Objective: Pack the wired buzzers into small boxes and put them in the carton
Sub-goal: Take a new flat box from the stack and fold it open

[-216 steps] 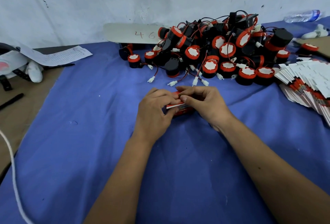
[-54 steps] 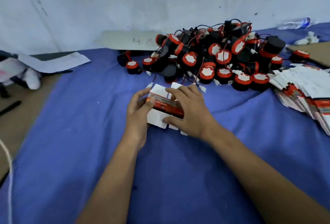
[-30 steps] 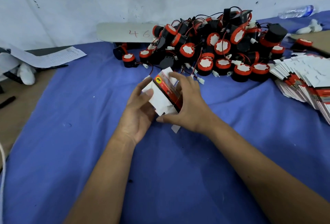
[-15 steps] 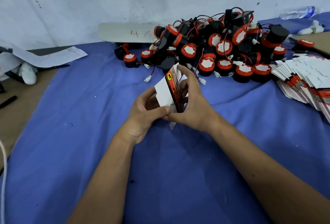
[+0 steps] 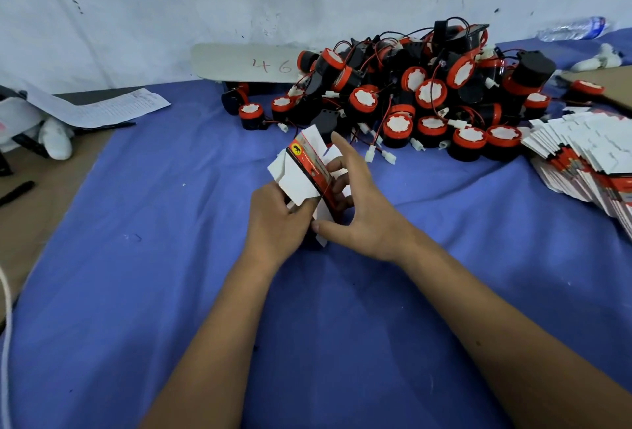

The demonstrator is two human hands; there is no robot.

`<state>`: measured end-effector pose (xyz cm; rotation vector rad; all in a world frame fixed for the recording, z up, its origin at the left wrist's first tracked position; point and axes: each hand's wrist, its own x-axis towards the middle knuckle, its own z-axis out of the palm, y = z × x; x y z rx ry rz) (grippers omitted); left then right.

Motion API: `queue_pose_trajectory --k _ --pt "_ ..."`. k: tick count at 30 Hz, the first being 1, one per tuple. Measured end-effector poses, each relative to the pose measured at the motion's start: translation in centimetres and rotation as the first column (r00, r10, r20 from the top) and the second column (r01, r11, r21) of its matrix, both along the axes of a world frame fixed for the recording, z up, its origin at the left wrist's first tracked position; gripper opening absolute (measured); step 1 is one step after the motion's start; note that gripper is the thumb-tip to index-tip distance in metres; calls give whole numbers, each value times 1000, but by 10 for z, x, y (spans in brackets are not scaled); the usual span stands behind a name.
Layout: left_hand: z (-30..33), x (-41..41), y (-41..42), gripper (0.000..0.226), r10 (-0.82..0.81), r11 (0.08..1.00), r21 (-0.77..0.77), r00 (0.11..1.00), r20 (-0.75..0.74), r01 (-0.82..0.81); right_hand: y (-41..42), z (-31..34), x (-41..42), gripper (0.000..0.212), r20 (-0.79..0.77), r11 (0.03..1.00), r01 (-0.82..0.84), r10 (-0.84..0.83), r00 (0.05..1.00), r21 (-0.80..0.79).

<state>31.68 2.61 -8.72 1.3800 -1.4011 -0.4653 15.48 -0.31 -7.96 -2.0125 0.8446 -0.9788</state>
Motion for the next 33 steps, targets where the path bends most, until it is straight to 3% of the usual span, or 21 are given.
queue_pose_trajectory --k 3,7,11,13,15,18,20,26,31,33 --pt "0 4 -1 4 50 999 -9 998 46 -50 1 -2 2 109 34 998 -53 51 998 39" --pt "2 5 1 13 33 999 -19 997 68 -32 1 4 5 94 247 981 -42 -6 969 191" --pt "3 7 1 3 41 998 -46 996 84 -37 0 9 5 52 372 966 17 -116 921 257" --pt "2 10 0 12 42 999 -18 996 74 -41 -2 9 5 35 387 965 73 -170 906 253" --pt "4 12 1 7 29 999 28 1000 12 -29 -3 10 4 33 358 966 100 -184 916 239" --pt "5 15 1 23 69 998 14 996 -47 -68 -2 11 5 66 266 966 123 -183 947 226" --pt "6 16 0 14 95 995 13 994 -58 -94 -2 11 4 76 212 962 167 -214 954 216" --pt "4 22 -5 27 177 983 71 975 -135 -168 -10 9 -3 48 69 948 311 -315 947 65" --pt "2 24 -7 26 164 984 120 920 -357 -129 -12 3 -3 36 -27 946 324 -323 946 27" --pt "1 22 -7 28 143 986 130 914 -380 -100 -13 1 -2 32 -33 946 325 -324 945 18"
